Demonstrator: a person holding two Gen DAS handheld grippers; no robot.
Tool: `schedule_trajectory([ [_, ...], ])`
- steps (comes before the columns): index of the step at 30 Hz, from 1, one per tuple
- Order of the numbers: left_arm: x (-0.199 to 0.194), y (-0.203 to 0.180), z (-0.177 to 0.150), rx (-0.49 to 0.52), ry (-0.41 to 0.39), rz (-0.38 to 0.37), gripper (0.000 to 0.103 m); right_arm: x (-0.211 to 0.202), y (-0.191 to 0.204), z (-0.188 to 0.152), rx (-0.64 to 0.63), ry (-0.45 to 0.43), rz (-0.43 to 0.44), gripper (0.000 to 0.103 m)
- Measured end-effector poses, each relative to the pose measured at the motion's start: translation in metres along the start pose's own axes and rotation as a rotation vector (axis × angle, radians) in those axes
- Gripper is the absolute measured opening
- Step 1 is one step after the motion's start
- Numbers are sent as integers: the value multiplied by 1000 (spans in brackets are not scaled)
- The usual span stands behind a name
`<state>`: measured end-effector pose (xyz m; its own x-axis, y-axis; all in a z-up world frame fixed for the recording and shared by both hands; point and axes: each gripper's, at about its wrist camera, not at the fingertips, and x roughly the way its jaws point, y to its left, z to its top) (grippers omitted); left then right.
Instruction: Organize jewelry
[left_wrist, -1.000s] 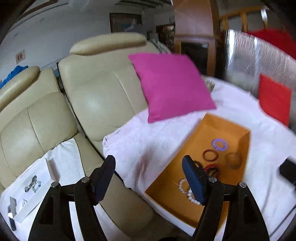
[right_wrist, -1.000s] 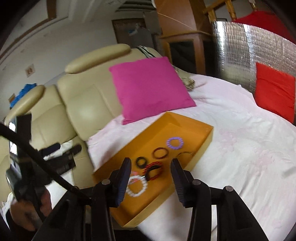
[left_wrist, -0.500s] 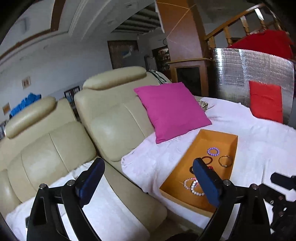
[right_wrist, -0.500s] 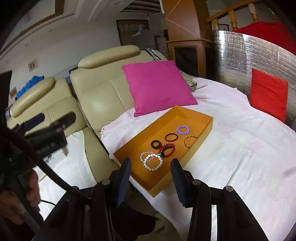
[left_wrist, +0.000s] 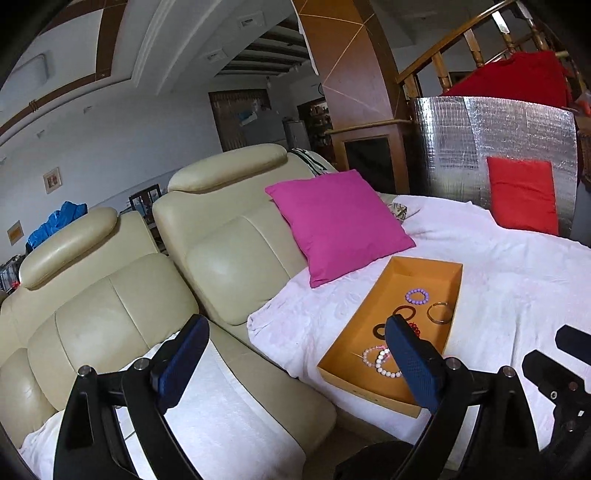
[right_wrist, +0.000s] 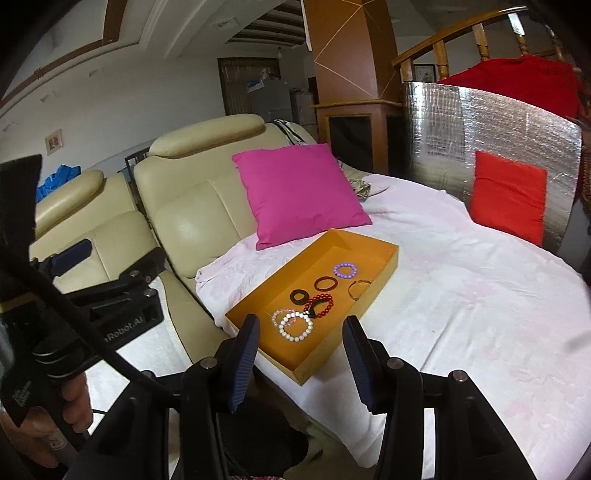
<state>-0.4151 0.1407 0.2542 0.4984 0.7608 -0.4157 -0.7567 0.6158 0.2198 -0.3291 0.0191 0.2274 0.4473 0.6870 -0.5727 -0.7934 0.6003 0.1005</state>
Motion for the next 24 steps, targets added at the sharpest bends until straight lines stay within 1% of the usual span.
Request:
schedule_trajectory([
  [8, -2, 0, -2, -3, 4, -9, 96, 6, -5, -2, 46, 34, -26, 51],
  [24, -4, 8, -2, -9, -14, 2, 96, 3, 4, 3, 30, 17, -38, 51],
])
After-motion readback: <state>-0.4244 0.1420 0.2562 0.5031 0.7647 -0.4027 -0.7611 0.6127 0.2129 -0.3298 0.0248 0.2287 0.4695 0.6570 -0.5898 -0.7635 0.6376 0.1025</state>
